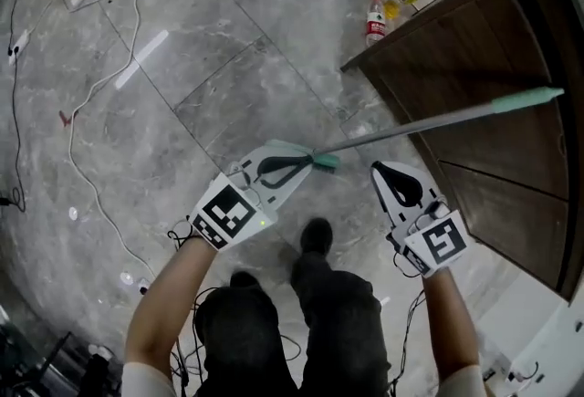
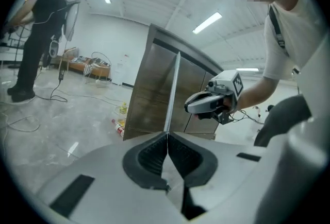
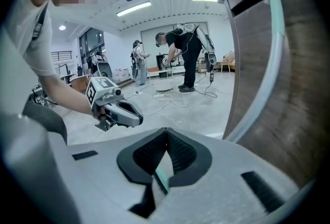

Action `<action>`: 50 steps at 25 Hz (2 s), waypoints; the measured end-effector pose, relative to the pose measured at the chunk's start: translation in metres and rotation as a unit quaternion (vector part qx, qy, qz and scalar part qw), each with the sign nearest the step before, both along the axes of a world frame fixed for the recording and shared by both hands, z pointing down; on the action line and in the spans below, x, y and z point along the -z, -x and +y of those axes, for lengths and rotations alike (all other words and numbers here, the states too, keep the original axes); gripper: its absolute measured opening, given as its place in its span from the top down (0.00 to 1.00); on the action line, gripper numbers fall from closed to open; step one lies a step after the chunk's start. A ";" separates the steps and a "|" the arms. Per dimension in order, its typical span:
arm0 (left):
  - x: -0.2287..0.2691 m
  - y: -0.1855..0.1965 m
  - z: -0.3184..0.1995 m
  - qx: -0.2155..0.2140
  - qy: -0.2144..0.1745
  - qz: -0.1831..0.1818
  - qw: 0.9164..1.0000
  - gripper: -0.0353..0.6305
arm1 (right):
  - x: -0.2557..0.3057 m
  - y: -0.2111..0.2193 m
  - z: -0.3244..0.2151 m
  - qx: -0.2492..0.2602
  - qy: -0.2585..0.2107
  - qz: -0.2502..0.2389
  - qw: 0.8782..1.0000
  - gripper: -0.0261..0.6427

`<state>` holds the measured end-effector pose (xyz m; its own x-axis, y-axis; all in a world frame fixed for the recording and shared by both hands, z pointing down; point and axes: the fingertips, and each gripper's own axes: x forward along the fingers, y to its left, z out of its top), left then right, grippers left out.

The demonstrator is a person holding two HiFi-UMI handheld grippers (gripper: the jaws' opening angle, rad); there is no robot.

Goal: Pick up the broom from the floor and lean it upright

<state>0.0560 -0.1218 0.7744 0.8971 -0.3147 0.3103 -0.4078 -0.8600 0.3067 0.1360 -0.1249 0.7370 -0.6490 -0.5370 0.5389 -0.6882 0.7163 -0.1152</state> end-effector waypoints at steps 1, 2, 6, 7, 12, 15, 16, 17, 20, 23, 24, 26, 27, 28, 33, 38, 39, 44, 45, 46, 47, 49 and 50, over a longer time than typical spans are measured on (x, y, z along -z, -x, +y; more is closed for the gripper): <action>0.017 0.005 0.001 0.010 0.008 0.001 1.000 0.93 | 0.017 0.003 0.000 0.004 0.002 0.001 1.000 0.96; 0.035 0.010 0.002 0.018 0.014 0.001 1.000 0.93 | 0.035 0.005 0.000 0.007 0.005 0.001 1.000 0.96; 0.111 0.023 0.008 0.039 0.026 -0.010 0.999 0.93 | 0.111 0.010 0.000 0.008 0.012 -0.001 1.000 0.96; 0.130 0.024 0.011 0.040 0.027 -0.015 0.999 0.93 | 0.131 0.009 0.001 0.009 0.013 -0.001 1.000 0.96; 0.237 0.023 0.021 0.051 0.032 -0.028 0.998 0.93 | 0.231 0.006 0.012 0.023 0.026 -0.006 0.999 0.96; 0.305 0.022 0.023 0.064 0.031 -0.027 0.997 0.93 | 0.294 0.004 0.018 0.030 0.027 -0.011 0.999 0.96; 0.328 0.021 0.025 0.069 0.031 -0.026 0.997 0.93 | 0.316 0.004 0.021 0.030 0.028 -0.013 0.999 0.96; 0.352 0.019 0.028 0.073 0.031 -0.025 0.997 0.93 | 0.338 0.003 0.025 0.031 0.030 -0.015 0.999 0.96; 0.423 0.013 0.044 0.079 0.032 -0.027 0.996 0.93 | 0.407 0.001 0.041 0.031 0.034 -0.020 0.999 0.96; 0.491 0.007 0.055 0.084 0.027 -0.037 0.995 0.93 | 0.469 -0.009 0.051 0.022 0.028 -0.029 0.999 0.96; 0.511 0.004 0.059 0.086 0.026 -0.044 0.995 0.93 | 0.487 -0.014 0.053 0.019 0.026 -0.031 0.999 0.96; 0.548 -0.002 0.069 0.087 0.026 -0.054 0.994 0.93 | 0.522 -0.024 0.057 0.011 0.020 -0.036 0.999 0.96; 0.566 -0.004 0.075 0.087 0.024 -0.056 0.994 0.93 | 0.538 -0.028 0.060 0.007 0.016 -0.037 0.999 0.96; 0.583 -0.005 0.081 0.086 0.019 -0.058 0.994 0.93 | 0.554 -0.031 0.063 0.003 0.011 -0.039 0.999 0.96; 0.653 -0.006 0.114 0.087 0.004 -0.051 0.995 0.93 | 0.617 -0.039 0.087 -0.019 -0.014 -0.036 0.999 0.96; 0.693 0.014 0.136 0.082 0.000 -0.031 0.996 0.93 | 0.662 -0.039 0.107 -0.063 -0.039 -0.036 0.997 0.96; 0.701 0.020 0.140 0.077 -0.003 -0.026 0.997 0.93 | 0.670 -0.036 0.111 -0.075 -0.045 -0.036 0.996 0.96; 0.731 0.053 0.157 0.051 -0.017 -0.015 0.998 0.93 | 0.705 -0.013 0.140 -0.119 -0.069 -0.025 0.990 0.96; 0.736 0.061 0.161 0.048 -0.019 -0.016 0.999 0.93 | 0.710 -0.007 0.148 -0.128 -0.073 -0.025 0.989 0.96; 0.740 0.070 0.165 0.045 -0.022 -0.017 0.999 0.93 | 0.715 -0.001 0.156 -0.139 -0.076 -0.027 0.987 0.96; 0.745 0.078 0.169 0.041 -0.025 -0.017 0.999 0.93 | 0.720 0.005 0.164 -0.149 -0.078 -0.028 0.985 0.96; 0.753 0.094 0.178 0.033 -0.029 -0.014 0.999 0.93 | 0.727 0.017 0.180 -0.167 -0.082 -0.028 0.982 0.96; 0.757 0.101 0.182 0.029 -0.031 -0.010 0.999 0.93 | 0.730 0.022 0.189 -0.176 -0.085 -0.026 0.980 0.96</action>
<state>-0.0448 0.0607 0.0169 0.8705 -0.3848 0.3067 -0.4627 -0.8523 0.2440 0.1135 0.0640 0.0073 -0.4317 -0.8113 0.3943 -0.8925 0.4475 -0.0564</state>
